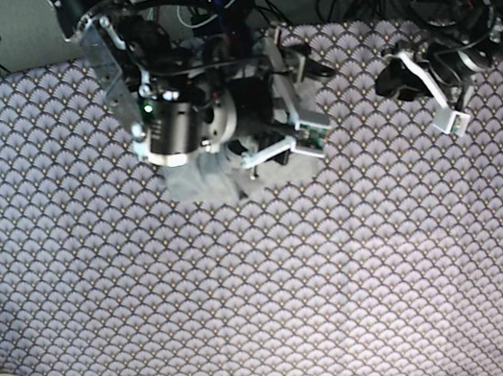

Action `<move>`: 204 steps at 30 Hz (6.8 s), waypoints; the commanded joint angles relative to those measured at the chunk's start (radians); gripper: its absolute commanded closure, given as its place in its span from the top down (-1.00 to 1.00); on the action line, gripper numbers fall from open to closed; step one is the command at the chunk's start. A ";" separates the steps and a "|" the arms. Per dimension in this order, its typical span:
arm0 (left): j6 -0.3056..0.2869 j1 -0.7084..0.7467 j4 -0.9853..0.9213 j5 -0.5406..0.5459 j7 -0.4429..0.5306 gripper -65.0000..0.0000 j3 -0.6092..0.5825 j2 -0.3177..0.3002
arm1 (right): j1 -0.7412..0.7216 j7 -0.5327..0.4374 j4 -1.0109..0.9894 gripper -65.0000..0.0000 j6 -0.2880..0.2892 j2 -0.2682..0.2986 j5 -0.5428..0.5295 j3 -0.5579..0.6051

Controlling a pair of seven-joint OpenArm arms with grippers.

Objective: Fold the T-shirt properly
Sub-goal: 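Lay the end onto the shirt bundle and tuck it with the right gripper, then move the left gripper to the bundle and withdraw the right gripper, then grasp the bundle's loose edge with the left gripper and tuck it under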

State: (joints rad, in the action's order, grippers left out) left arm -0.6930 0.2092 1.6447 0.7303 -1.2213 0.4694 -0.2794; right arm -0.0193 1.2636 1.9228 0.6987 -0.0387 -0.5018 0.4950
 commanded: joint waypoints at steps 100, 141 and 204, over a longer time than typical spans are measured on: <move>0.000 -0.023 0.302 0.076 0.022 -0.31 -0.363 0.081 | -0.107 -0.150 0.005 -0.99 -0.001 0.377 -0.004 -0.344; -0.001 -0.199 -0.123 -0.153 0.301 -1.00 -0.094 0.136 | 0.285 -0.322 -0.038 -1.00 -0.001 0.418 -0.002 -0.539; -0.005 -0.354 -0.397 -0.185 0.298 -1.00 -0.228 0.131 | 0.305 -0.391 -0.131 -1.00 -0.001 0.395 -0.001 -0.494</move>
State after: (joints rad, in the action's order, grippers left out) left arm -0.6945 -0.1234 1.2263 0.5278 -0.9478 0.2390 -0.1371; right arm 0.2924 0.8898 1.7763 0.6991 0.3481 -0.4858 0.0063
